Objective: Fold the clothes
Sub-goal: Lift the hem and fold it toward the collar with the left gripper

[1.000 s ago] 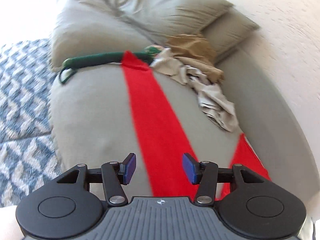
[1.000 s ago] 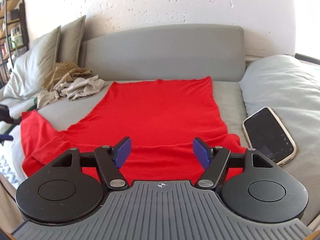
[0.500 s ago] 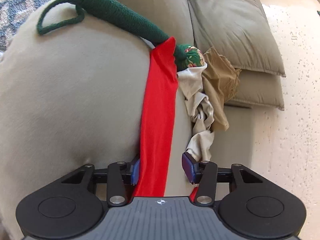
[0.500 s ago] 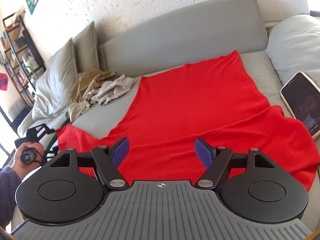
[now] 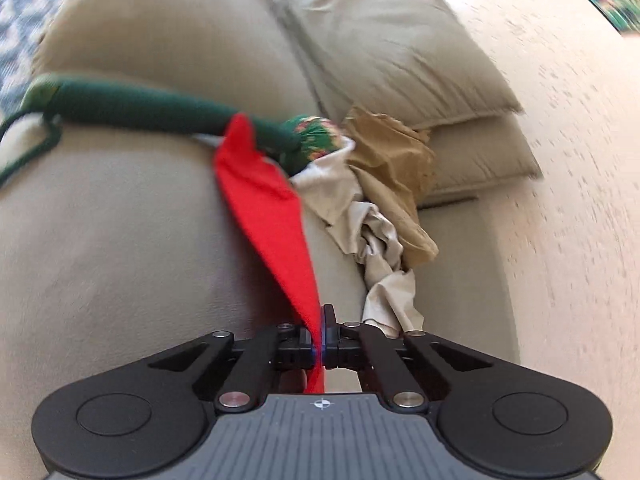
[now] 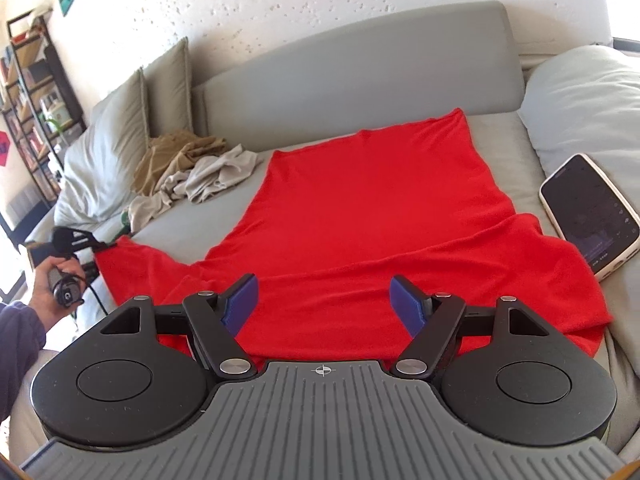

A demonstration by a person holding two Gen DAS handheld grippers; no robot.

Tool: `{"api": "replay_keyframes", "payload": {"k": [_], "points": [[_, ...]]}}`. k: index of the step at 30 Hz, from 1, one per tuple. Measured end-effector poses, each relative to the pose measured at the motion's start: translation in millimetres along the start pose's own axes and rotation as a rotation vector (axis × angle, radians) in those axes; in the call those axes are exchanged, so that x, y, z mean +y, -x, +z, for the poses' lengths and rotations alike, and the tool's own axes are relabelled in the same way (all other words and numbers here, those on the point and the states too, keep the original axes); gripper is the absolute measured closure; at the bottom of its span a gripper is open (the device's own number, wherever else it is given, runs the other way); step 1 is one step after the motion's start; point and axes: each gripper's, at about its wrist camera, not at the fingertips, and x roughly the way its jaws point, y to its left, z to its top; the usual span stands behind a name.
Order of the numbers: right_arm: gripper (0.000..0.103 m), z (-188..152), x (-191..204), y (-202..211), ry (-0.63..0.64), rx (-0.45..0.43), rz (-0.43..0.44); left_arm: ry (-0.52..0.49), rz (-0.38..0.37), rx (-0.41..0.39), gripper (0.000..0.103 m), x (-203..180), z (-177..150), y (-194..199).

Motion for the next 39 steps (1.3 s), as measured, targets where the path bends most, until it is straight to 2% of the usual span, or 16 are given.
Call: {"api": "replay_keyframes", "payload": {"k": [3, 7, 11, 14, 17, 20, 21, 23, 25, 26, 27, 28, 29, 33, 36, 39], "points": [[0.028, -1, -7, 1, 0.037, -0.006, -0.015, -0.140, -0.054, 0.010, 0.103, -38, -17, 10], [0.028, 5, -25, 0, 0.069, -0.034, -0.055, -0.458, -0.093, -0.007, 0.103, -111, -64, 36], [0.028, 6, -59, 3, -0.042, -0.060, -0.060, -0.792, -0.142, 0.008, 0.103, -165, -138, 65], [0.028, -3, -83, 3, -0.158, -0.049, -0.041, -0.988, -0.176, 0.016, 0.103, -192, -201, 85], [0.030, -5, -97, 6, -0.253, -0.062, -0.007, -1.120, -0.211, 0.004, 0.103, -206, -266, 109], [0.033, -6, -107, 12, -0.349, -0.089, 0.054, -1.318, -0.201, 0.015, 0.102, -206, -335, 118], [0.033, -7, -109, 14, -0.381, -0.099, 0.069, -1.385, -0.196, 0.019, 0.099, -206, -358, 120], [0.033, -8, -112, 20, -0.431, -0.123, 0.077, -1.564, -0.152, 0.088, 0.089, -197, -401, 116], [0.033, -8, -113, 28, -0.473, -0.151, 0.078, -1.744, -0.089, 0.181, 0.076, -183, -433, 108], [0.032, -8, -113, 34, -0.490, -0.166, 0.084, -1.787, -0.071, 0.196, 0.072, -179, -438, 110], [0.031, -7, -111, 40, -0.500, -0.174, 0.103, -1.824, -0.056, 0.206, 0.062, -174, -442, 112], [0.030, -7, -110, 45, -0.511, -0.183, 0.122, -1.860, -0.041, 0.217, 0.060, -170, -445, 115], [0.029, -6, -108, 51, -0.519, -0.192, 0.142, -1.857, -0.044, 0.217, 0.059, -172, -440, 123], [0.027, -2, -91, 81, -0.469, -0.242, 0.169, -1.769, -0.111, 0.263, 0.028, -183, -397, 170], [0.024, 2, -82, 99, -0.424, -0.271, 0.138, -1.668, -0.166, 0.335, 0.027, -181, -366, 199], [0.020, 5, -77, 107, -0.367, -0.263, 0.090, -1.486, -0.223, 0.468, 0.027, -167, -339, 202]]}}
